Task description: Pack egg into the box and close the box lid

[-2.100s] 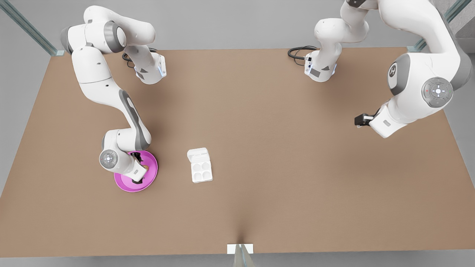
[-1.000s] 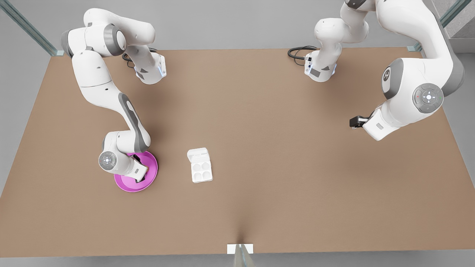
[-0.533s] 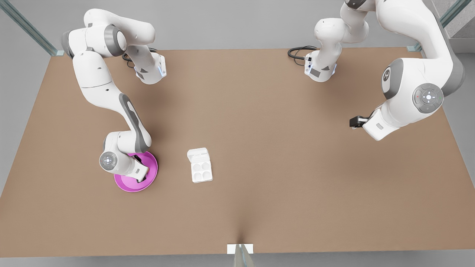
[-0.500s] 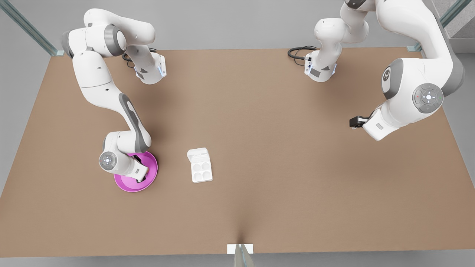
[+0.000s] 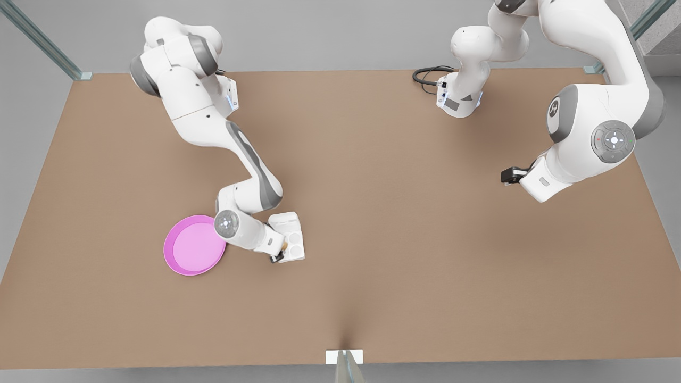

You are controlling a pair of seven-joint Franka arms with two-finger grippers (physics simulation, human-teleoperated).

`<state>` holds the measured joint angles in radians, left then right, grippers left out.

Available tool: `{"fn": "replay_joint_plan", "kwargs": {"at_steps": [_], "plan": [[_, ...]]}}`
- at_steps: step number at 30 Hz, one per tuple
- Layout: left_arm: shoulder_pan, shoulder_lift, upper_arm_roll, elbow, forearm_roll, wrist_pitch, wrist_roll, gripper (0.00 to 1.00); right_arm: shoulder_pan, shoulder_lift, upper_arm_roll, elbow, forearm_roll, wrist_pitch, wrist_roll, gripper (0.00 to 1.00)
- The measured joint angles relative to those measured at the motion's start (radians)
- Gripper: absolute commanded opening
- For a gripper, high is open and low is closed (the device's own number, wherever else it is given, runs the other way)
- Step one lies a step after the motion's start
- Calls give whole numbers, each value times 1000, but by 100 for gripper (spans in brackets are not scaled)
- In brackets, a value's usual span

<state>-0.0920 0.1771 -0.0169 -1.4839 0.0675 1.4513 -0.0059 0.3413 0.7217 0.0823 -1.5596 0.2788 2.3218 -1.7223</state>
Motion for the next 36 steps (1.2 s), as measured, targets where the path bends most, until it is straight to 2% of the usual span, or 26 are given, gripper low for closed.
{"fn": "replay_joint_plan", "kwargs": {"at_steps": [7,21,23,24,25,30,35,36], "plan": [[0,0,0,0,0,-1,0,100,19,39,-1,48,32,-4,71,55],[0,0,0,0,1,-2,0,100,-1,38,-10,27,36,-4,147,55],[0,0,0,0,1,-2,0,100,-1,39,-10,28,37,-3,154,61],[0,0,0,0,1,-2,0,100,0,40,-10,28,37,-2,157,84],[0,0,0,0,1,-2,0,100,1,40,-10,28,38,-1,161,100],[0,1,0,0,1,-2,0,100,-1,34,-9,25,38,0,174,100],[0,3,0,0,1,-1,0,100,-52,-165,-31,18,73,-115,230,100],[-4,3,0,2,1,-1,0,85,-50,-209,-66,28,63,-146,259,100]]}}
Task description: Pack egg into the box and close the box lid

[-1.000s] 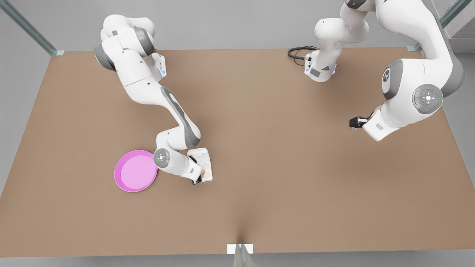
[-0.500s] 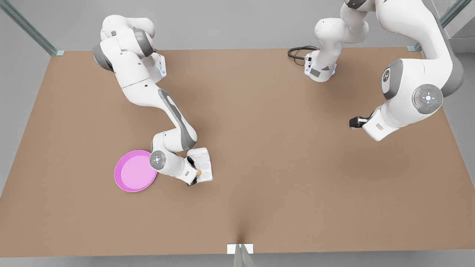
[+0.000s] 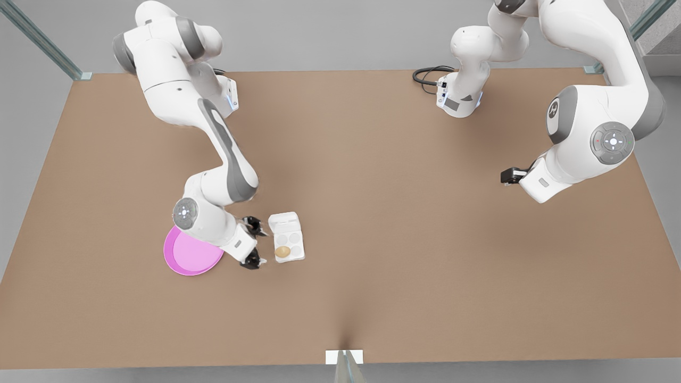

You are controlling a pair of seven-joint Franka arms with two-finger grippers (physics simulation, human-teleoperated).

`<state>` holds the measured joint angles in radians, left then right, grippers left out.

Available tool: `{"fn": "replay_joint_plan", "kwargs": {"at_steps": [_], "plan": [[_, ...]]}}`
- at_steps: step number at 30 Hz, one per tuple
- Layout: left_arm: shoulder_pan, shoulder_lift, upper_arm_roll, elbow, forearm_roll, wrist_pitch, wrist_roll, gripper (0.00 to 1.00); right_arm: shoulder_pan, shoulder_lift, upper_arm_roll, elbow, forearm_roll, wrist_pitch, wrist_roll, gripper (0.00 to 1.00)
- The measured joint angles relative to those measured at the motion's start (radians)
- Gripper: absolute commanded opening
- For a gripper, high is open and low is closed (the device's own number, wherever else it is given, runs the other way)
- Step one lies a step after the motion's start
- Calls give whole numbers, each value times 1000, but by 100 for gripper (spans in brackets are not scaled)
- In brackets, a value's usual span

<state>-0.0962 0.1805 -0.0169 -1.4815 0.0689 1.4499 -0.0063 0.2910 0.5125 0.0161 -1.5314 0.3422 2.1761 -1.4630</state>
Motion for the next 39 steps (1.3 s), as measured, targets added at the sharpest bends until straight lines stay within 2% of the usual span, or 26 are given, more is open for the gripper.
{"fn": "replay_joint_plan", "kwargs": {"at_steps": [2,4,6,9,11,14,21,24,28,39], "plan": [[-42,1,-2,4,-1,-1,-2,21,-4,-64,-98,40,-64,-61,87,100],[-157,37,-17,13,-23,0,-16,21,-12,-144,-161,50,-154,-126,202,100],[-328,111,-26,52,-90,0,-40,21,-67,-249,-176,34,-245,-192,333,100],[-562,310,-29,214,-183,32,-99,21,-252,-356,-94,25,-327,-282,511,100],[-680,431,-30,288,-218,112,-155,21,-290,-366,-79,31,-350,-335,615,100],[-769,570,-28,396,-241,227,-245,21,-284,-340,-86,57,-365,-389,750,100],[-799,712,-19,432,-251,499,-456,21,-287,-299,-91,70,-369,-439,988,100],[-800,799,-15,553,-244,600,-540,21,-286,-291,-91,72,-369,-447,1064,100],[-799,867,-15,632,-236,721,-633,21,-288,-287,-92,78,-370,-454,1149,100],[-806,942,-40,666,-233,884,-803,21,-293,-277,-93,86,-370,-459,1305,100]]}}
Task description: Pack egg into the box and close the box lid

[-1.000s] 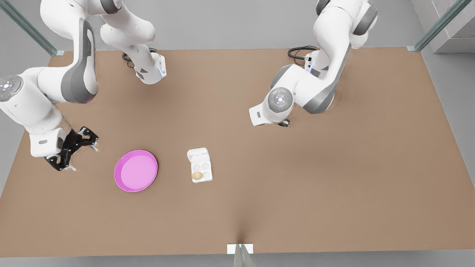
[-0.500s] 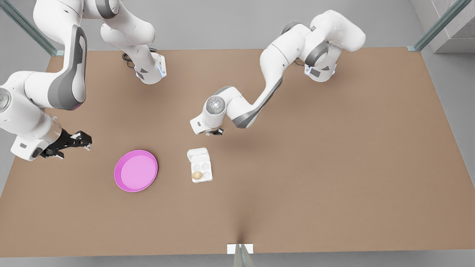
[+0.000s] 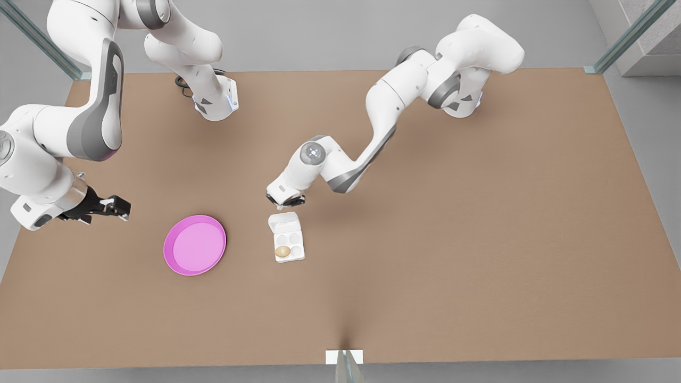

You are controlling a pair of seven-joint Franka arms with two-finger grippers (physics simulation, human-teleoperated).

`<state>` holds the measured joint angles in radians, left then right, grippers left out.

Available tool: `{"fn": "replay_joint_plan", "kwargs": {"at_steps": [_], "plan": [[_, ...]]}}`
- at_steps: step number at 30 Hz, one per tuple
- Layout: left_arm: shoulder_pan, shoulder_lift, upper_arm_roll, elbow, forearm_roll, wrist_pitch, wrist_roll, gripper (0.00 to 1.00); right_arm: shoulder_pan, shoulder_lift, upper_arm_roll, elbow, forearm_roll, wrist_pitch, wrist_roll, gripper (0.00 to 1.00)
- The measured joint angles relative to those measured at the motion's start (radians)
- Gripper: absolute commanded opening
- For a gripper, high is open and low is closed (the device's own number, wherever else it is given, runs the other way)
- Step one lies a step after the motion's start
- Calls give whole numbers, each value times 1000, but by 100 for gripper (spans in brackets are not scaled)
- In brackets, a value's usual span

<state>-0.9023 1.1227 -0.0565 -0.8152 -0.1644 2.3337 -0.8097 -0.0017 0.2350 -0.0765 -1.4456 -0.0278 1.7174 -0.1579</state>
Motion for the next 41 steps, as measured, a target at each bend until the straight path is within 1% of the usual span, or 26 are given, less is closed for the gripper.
{"fn": "replay_joint_plan", "kwargs": {"at_steps": [9,17,18,20,21,23,24,26,27,29,30,32,34,36,41], "plan": [[25,10,6,-4,0,40,-72,21,-3,2,0,0,0,0,73,100],[139,-22,-4,-4,0,32,-91,21,-1,2,0,11,-1,-2,113,100],[184,-84,-19,-4,-2,4,-91,100,-1,2,0,11,-1,-2,117,100],[298,-269,-16,-9,-3,-112,-86,100,-1,2,0,12,-1,-2,123,100],[355,-342,22,-10,6,-204,-71,100,-1,2,0,12,-1,-2,127,100],[399,-449,199,-12,26,-408,-20,100,-2,2,0,13,-1,-1,132,100],[429,-503,272,-38,31,-501,10,100,-3,2,0,14,-1,-1,135,100],[530,-591,306,-97,39,-649,72,100,-3,4,0,14,-1,-1,140,100],[577,-624,292,-125,46,-708,104,100,-4,5,0,15,-1,-1,143,100],[675,-753,180,-283,116,-790,163,100,-6,8,0,22,-1,-1,147,100],[698,-813,152,-361,144,-815,191,100,-6,8,0,23,-1,-1,149,100],[726,-920,126,-505,184,-840,244,100,-6,8,0,24,-1,-1,153,100],[733,-984,119,-605,207,-846,293,100,-6,9,0,25,-1,-1,157,100],[734,-1002,117,-637,220,-848,336,100,-7,10,0,25,-1,0,160,100],[732,-1003,116,-648,235,-850,425,100,-9,15,-1,34,-2,0,165,100]]}}
